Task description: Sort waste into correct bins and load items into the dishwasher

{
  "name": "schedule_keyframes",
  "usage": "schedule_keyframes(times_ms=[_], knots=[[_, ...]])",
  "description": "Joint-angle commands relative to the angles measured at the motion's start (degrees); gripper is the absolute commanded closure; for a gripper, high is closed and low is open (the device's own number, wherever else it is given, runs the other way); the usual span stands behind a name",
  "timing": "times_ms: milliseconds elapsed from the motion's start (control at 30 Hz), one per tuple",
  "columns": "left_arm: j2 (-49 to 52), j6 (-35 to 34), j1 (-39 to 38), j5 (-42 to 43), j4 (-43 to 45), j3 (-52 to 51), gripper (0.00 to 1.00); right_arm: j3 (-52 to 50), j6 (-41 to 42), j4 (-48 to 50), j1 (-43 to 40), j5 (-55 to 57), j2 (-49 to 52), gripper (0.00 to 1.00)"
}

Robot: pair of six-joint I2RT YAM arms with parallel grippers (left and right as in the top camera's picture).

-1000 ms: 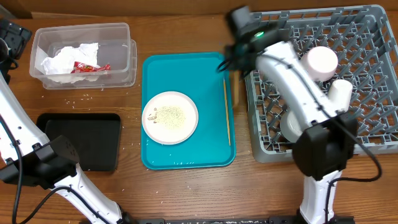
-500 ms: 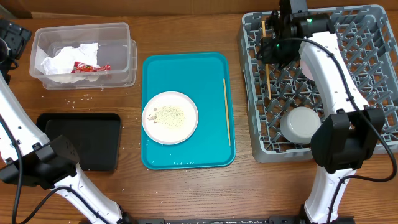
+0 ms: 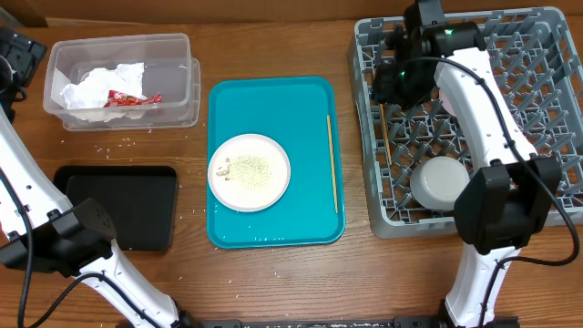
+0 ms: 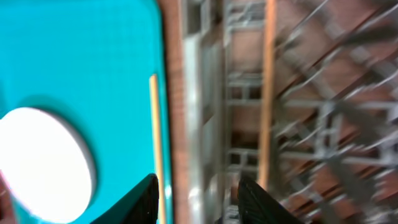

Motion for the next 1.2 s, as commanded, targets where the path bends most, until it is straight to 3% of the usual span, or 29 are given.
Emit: schedule_keyframes(times_ms=[0, 233, 433, 633, 1167], knots=[[0.3, 1.1, -0.5, -0.6, 0.1, 0.0, 0.0, 0.6, 3.1, -1.4, 4.3, -4.0, -0.9, 0.57], [0.3, 1.1, -0.5, -0.6, 0.1, 0.0, 0.0, -0.9, 11.8, 0.8, 14.2, 10.0, -0.7, 0.57], [0.3, 1.1, -0.5, -0.6, 0.1, 0.0, 0.0, -11.8, 16.6, 11.1, 20.4, 15.3, -0.7, 0.61], [0.3, 1.1, -0.5, -0.6, 0.1, 0.0, 0.0, -19.0, 16.8, 16.9, 21.2, 18.4, -0.7, 0.51], [0.3, 1.1, -0.5, -0.6, 0.1, 0.0, 0.0, -26.4, 19.2, 22.2, 21.5, 16.3, -0.7, 0.52]])
